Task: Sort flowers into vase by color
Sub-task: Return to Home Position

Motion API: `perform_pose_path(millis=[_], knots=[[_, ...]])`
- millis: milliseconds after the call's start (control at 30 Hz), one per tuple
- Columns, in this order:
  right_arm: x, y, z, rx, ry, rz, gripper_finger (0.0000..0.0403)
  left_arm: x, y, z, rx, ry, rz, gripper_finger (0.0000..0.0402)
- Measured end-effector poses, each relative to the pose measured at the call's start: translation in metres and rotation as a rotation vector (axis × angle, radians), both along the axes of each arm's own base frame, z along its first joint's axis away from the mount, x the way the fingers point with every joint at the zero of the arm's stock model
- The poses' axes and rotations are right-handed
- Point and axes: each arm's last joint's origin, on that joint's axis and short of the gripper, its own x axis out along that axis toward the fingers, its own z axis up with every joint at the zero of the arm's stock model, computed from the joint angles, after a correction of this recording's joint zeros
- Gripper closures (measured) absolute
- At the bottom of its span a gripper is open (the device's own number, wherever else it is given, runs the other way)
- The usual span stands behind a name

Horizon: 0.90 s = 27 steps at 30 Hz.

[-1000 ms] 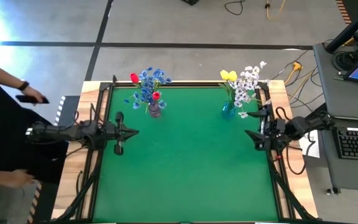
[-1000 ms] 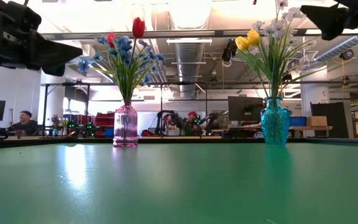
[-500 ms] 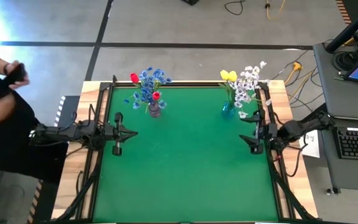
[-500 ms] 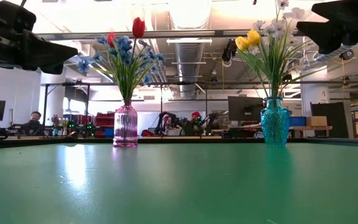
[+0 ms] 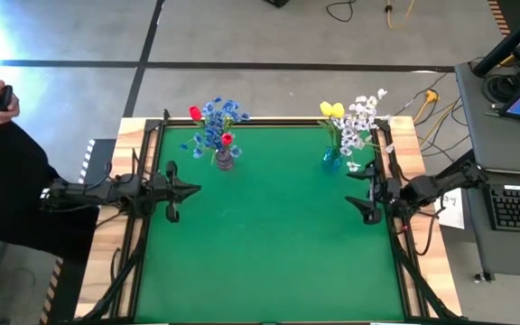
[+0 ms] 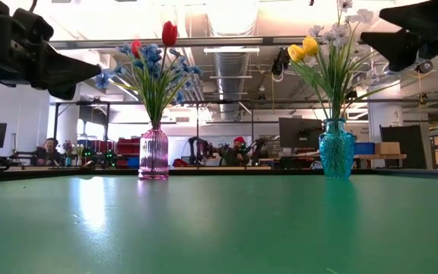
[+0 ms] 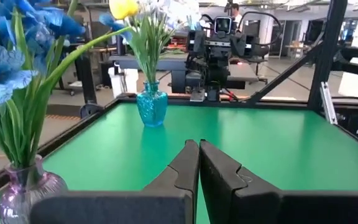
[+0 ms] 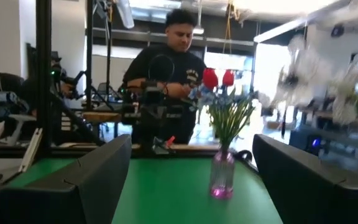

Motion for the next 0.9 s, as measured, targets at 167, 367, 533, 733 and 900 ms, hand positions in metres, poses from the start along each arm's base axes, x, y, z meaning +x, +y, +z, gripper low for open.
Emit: perform_pose_path(millis=[167,367,533,733,900], knots=[[0.0016,0.0006,-0.0065,0.130,0.050,0.033,0.0076,0.0010,-0.0001,-0.0012,-0.004,0.015,0.000,0.0401],[0.0021,0.0008,-0.0086,0.174,0.066,0.043,0.0076,0.0026,-0.0003,-0.0032,-0.003,0.040,-0.001,0.0401],[0.0021,0.0008,-0.0085,0.160,0.067,0.040,0.0076,0.0037,-0.0003,-0.0047,-0.001,0.058,-0.001,0.0401],[0.0021,0.0008,-0.0085,0.160,0.067,0.040,0.0076,0.0050,-0.0004,-0.0063,0.000,0.078,-0.001,0.0401],[0.0013,0.0005,-0.0083,0.161,0.063,0.040,0.0076,0.0059,-0.0005,-0.0077,0.001,0.094,-0.001,0.0401]])
